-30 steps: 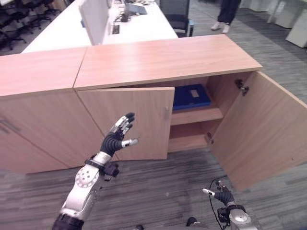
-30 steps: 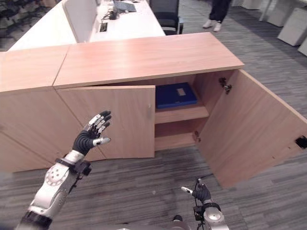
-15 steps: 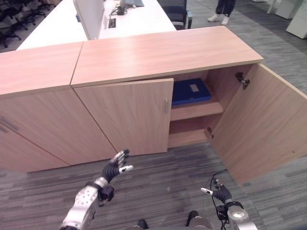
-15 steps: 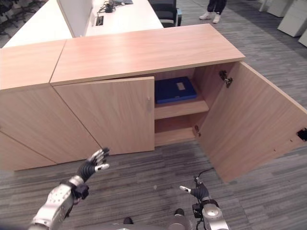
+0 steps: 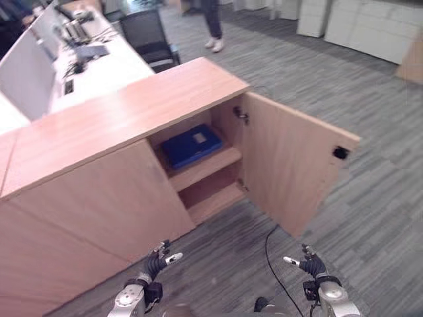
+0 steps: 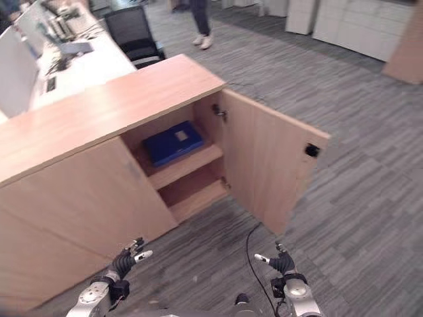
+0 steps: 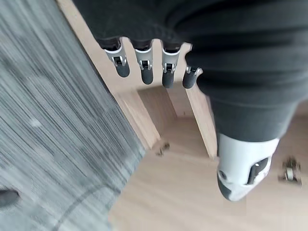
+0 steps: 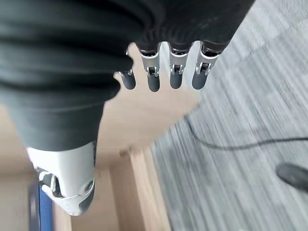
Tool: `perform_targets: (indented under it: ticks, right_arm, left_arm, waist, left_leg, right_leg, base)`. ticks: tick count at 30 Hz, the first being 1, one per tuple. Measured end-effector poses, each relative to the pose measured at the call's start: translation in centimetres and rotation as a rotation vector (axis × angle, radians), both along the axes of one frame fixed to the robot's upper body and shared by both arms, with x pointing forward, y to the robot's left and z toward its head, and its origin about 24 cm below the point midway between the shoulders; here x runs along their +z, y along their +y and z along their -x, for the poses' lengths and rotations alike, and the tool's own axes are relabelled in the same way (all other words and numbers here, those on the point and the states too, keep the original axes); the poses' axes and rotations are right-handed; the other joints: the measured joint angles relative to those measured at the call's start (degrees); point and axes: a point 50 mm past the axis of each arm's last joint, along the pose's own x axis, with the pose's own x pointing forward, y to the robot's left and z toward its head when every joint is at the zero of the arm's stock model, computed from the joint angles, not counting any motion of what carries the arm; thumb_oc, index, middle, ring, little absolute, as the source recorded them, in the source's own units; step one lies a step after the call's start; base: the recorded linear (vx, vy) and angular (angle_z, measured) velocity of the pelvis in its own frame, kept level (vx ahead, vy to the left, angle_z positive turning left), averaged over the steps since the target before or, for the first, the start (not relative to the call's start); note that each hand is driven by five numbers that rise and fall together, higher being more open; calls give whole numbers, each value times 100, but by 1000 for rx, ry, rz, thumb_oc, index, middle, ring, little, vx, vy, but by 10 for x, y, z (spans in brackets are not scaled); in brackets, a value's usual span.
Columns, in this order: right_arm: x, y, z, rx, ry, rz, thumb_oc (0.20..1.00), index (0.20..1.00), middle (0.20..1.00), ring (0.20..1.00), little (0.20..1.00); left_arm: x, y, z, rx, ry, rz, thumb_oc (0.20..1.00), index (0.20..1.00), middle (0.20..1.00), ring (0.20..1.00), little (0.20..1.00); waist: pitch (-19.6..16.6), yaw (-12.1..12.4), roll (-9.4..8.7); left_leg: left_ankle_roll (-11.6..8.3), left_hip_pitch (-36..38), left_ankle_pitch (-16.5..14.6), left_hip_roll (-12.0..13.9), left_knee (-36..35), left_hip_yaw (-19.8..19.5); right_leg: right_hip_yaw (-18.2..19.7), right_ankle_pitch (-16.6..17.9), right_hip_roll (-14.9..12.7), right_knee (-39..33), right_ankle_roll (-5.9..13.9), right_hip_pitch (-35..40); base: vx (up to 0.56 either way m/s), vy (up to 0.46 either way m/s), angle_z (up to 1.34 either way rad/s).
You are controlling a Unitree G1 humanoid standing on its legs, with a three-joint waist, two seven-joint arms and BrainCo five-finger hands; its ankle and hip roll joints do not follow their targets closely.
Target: Put the empty folder in the office cabinet
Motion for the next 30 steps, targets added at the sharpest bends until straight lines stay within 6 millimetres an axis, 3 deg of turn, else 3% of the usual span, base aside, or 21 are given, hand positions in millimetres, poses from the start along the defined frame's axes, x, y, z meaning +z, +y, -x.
perform_targets:
  ticks: [2,4,5,7,8,10,13,14,15,16,18,19,20,22,24,27,28,30]
  right_arm:
    - [-1,1,1,-3,6,-1,1000,1000,1000,1000,1000]
    - [0,1,-4,3,1,1,1000,1000,1000,1000,1000]
    - [3,3,-12,14,-17,0,1000,1000,1000,1000,1000]
    - [4,8,-19,23,-25,-11,1000,1000,1000,1000,1000]
    - [6,10,-24,19,-41,-15,1000,1000,1000,1000,1000]
    - [5,10,-25,15,-39,-13,1000,1000,1000,1000,1000]
    - [5,8,-24,10,-37,-10,1000,1000,1000,1000,1000]
    - [6,7,-24,8,-37,-9,1000,1000,1000,1000,1000]
    - [5,8,-24,5,-36,-13,1000,1000,1000,1000,1000]
    - [3,14,-24,6,-37,-32,1000,1000,1000,1000,1000]
    - [3,34,-32,27,-54,-86,1000,1000,1000,1000,1000]
    - [3,44,-37,37,-63,-114,1000,1000,1000,1000,1000]
    - [4,44,-40,37,-69,-115,1000,1000,1000,1000,1000]
    - [7,44,-47,35,-79,-116,1000,1000,1000,1000,1000]
    - [1,40,-37,8,-47,-121,1000,1000,1000,1000,1000]
    - [-6,22,-22,-110,-9,-128,1000,1000,1000,1000,1000]
    - [-8,18,-18,-113,3,-119,1000,1000,1000,1000,1000]
    - [-13,3,-5,-189,49,-100,1000,1000,1000,1000,1000]
  left_arm:
    - [3,-6,-10,0,-27,9,1000,1000,1000,1000,1000]
    - [2,-9,-13,7,-28,15,1000,1000,1000,1000,1000]
    - [3,-8,-16,10,-34,10,1000,1000,1000,1000,1000]
    - [1,-7,-17,23,-24,0,1000,1000,1000,1000,1000]
    - [-1,-5,-15,44,-12,3,1000,1000,1000,1000,1000]
    - [-1,-5,-12,49,-13,2,1000,1000,1000,1000,1000]
    - [-4,-4,-7,55,1,1,1000,1000,1000,1000,1000]
    - [-3,-4,-7,54,-2,2,1000,1000,1000,1000,1000]
    - [-3,-3,-7,53,-3,-2,1000,1000,1000,1000,1000]
    - [2,0,-15,53,-28,-12,1000,1000,1000,1000,1000]
    - [11,9,-25,24,-63,-50,1000,1000,1000,1000,1000]
    - [17,18,-31,13,-85,-83,1000,1000,1000,1000,1000]
    - [19,20,-33,10,-92,-90,1000,1000,1000,1000,1000]
    - [19,25,-31,12,-87,-105,1000,1000,1000,1000,1000]
    - [20,29,-30,27,-90,-107,1000,1000,1000,1000,1000]
    - [20,30,-27,32,-86,-106,1000,1000,1000,1000,1000]
    - [19,30,-26,29,-82,-106,1000,1000,1000,1000,1000]
    - [20,30,-23,25,-85,-98,1000,1000,1000,1000,1000]
  waist:
    - [28,-53,-91]
    - [29,172,-179]
    - [102,241,-125]
    - [201,274,-123]
    - [204,301,-101]
    - [232,337,-79]
    - [194,382,-9]
    - [164,402,111]
    - [167,376,130]
    - [239,427,-2]
    - [276,586,-63]
    - [290,574,-238]
    - [355,593,-236]
    - [485,574,-147]
    - [503,568,-125]
    - [502,560,-183]
    - [475,562,-237]
    - [421,550,-289]
  left_leg:
    - [-26,-119,-95,-162,-1476,-2]
    - [-4,307,-220,-623,-3771,-564]
    - [-18,414,-147,-691,-4409,-755]
    - [-40,290,64,-733,-4397,-997]
    - [-63,272,164,-786,-4383,-1093]
    - [2,404,280,-790,-4411,-901]
    - [51,802,265,-808,-4413,-814]
    - [273,978,368,-805,-4412,-829]
    - [353,1024,200,-866,-4356,-834]
    - [418,1045,219,-1005,-4355,-816]
    - [638,1122,90,-1079,-4352,-692]
    - [815,1214,-69,-1331,-4354,-660]
    - [861,1274,-95,-1386,-4354,-569]
    - [976,1425,-167,-1402,-4354,-460]
    - [1140,1537,-320,-1454,-4363,-529]
    - [1201,1589,-353,-1563,-4378,-622]
    - [1199,1593,-357,-1598,-4373,-622]
    - [1149,1586,-392,-1638,-4366,-725]
  right_leg:
    - [255,-2,184,-123,25,68]
    - [610,80,263,-345,130,47]
    - [732,77,357,-344,133,64]
    - [900,75,549,-343,95,223]
    - [944,-83,656,-374,100,332]
    - [1057,-139,670,-364,-7,561]
    - [1194,-262,588,-338,153,751]
    - [1215,-307,576,-337,222,808]
    - [1174,-374,521,-319,313,860]
    - [1145,-403,366,-206,422,819]
    - [1144,-841,125,1062,880,192]
    - [1131,-846,-166,1584,1177,-34]
    - [1155,-840,-272,2227,1208,-351]
    - [1137,-609,-425,3236,1607,-820]
    - [1125,-604,-507,3556,1709,-973]
    - [870,-683,-670,2430,1596,-799]
    - [867,-634,-734,2062,1588,-780]
    - [584,-336,-908,674,1456,-460]
  base:
    - [344,217,-53]
    - [178,93,-84]
    - [175,127,-95]
    - [179,140,-69]
    - [198,171,-64]
    - [237,228,-39]
    - [135,147,-22]
    - [102,213,-9]
    - [117,271,6]
    - [85,275,-2]
    - [49,253,-16]
    - [37,255,-11]
    - [54,240,-22]
    - [92,127,-30]
    - [162,107,2]
    - [116,-42,14]
    - [87,-72,16]
    - [83,-24,24]
